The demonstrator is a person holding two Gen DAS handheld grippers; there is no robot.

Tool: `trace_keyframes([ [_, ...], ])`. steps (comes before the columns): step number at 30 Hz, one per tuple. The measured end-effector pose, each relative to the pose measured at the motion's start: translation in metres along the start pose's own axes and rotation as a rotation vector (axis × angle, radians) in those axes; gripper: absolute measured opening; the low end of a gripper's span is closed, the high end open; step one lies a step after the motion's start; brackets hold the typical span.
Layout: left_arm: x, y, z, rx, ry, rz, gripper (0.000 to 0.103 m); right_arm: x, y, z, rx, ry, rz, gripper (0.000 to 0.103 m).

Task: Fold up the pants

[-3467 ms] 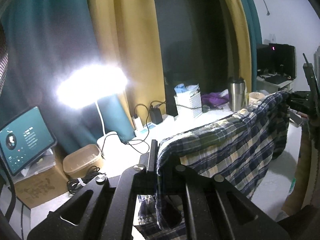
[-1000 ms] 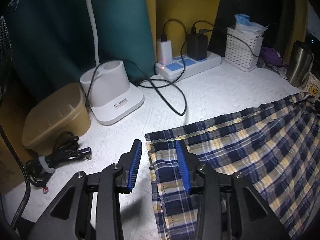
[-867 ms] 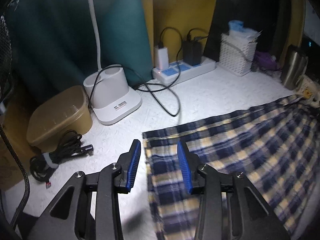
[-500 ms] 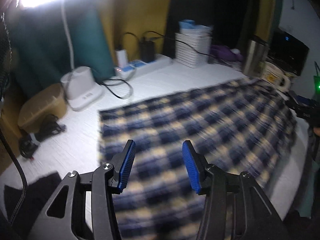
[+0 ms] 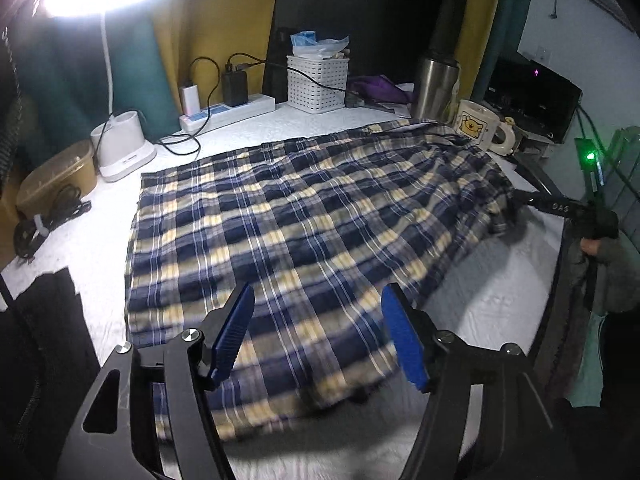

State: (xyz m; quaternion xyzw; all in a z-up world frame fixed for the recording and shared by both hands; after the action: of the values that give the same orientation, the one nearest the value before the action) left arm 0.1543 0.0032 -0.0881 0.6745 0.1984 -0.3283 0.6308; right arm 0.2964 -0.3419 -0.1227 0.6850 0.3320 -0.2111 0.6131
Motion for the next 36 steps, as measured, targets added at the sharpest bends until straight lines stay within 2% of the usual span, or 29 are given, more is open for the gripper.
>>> trace_keyframes([
  [1,-0.002,-0.003,0.003,0.009,-0.001,0.002,0.067,0.002,-0.002,-0.002,0.001,0.018,-0.005,0.079],
  [4,-0.005,-0.011,0.015,0.049,-0.002,-0.003,0.068,0.008,-0.006,-0.01,0.02,0.094,-0.016,0.067],
  [6,-0.004,-0.016,0.024,0.076,-0.011,-0.013,0.068,0.01,-0.006,-0.019,-0.009,0.119,-0.015,0.048],
  [7,-0.002,-0.018,0.027,0.089,-0.009,-0.021,0.068,0.011,-0.006,-0.022,-0.023,0.114,-0.01,0.048],
  [8,0.0,-0.02,0.032,0.111,0.0,-0.034,0.068,0.01,-0.006,-0.025,-0.043,0.109,-0.003,0.042],
  [9,0.002,-0.022,0.035,0.125,0.005,-0.039,0.068,0.009,-0.004,-0.026,-0.06,0.106,0.009,0.032],
  [11,0.008,-0.025,0.042,0.155,0.025,-0.054,0.068,0.007,0.002,-0.023,-0.06,0.098,0.028,0.026],
  [16,0.023,-0.03,0.047,0.216,0.047,-0.085,0.067,-0.008,0.028,-0.025,-0.132,0.062,0.099,0.025],
  [17,0.025,-0.03,0.046,0.217,0.041,-0.084,0.052,-0.011,0.033,-0.028,-0.156,0.049,0.111,0.025],
  [18,0.028,-0.03,0.045,0.214,0.04,-0.093,0.031,-0.014,0.037,-0.032,-0.186,0.033,0.125,0.025],
  [21,0.03,-0.03,0.043,0.202,0.033,-0.1,0.008,-0.02,0.042,-0.04,-0.253,-0.002,0.149,0.024],
  [25,0.016,-0.032,0.045,0.202,0.023,-0.078,0.007,-0.017,0.025,-0.036,-0.302,-0.062,0.136,0.024],
  [29,0.014,-0.046,0.042,0.191,0.004,-0.109,0.007,-0.003,-0.009,-0.024,-0.27,-0.073,0.081,0.024],
  [31,0.015,-0.054,0.04,0.182,-0.003,-0.127,0.007,-0.004,-0.021,-0.021,-0.258,-0.083,0.098,0.024],
  [34,0.008,-0.054,0.037,0.166,-0.014,-0.123,0.011,-0.01,-0.026,-0.02,-0.243,-0.088,0.105,0.025],
  [35,0.005,-0.053,0.034,0.153,-0.019,-0.122,0.015,-0.013,-0.026,-0.02,-0.241,-0.088,0.104,0.025],
  [36,0.0,-0.052,0.029,0.136,-0.017,-0.118,0.024,-0.015,-0.027,-0.019,-0.235,-0.093,0.103,0.028],
])
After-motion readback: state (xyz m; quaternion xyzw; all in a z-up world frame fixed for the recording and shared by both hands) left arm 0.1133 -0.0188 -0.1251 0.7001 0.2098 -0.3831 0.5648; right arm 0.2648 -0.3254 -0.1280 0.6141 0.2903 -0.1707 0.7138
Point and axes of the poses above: each gripper's, at about its wrist camera, not at the fingertips, and x roughly the way its jaws point, z to its right, y to its top, the point moved 4 cm from there along x, roughly the way its jaws point, and after that the axes turned 5 degrees about x, right-handed, at the moved point
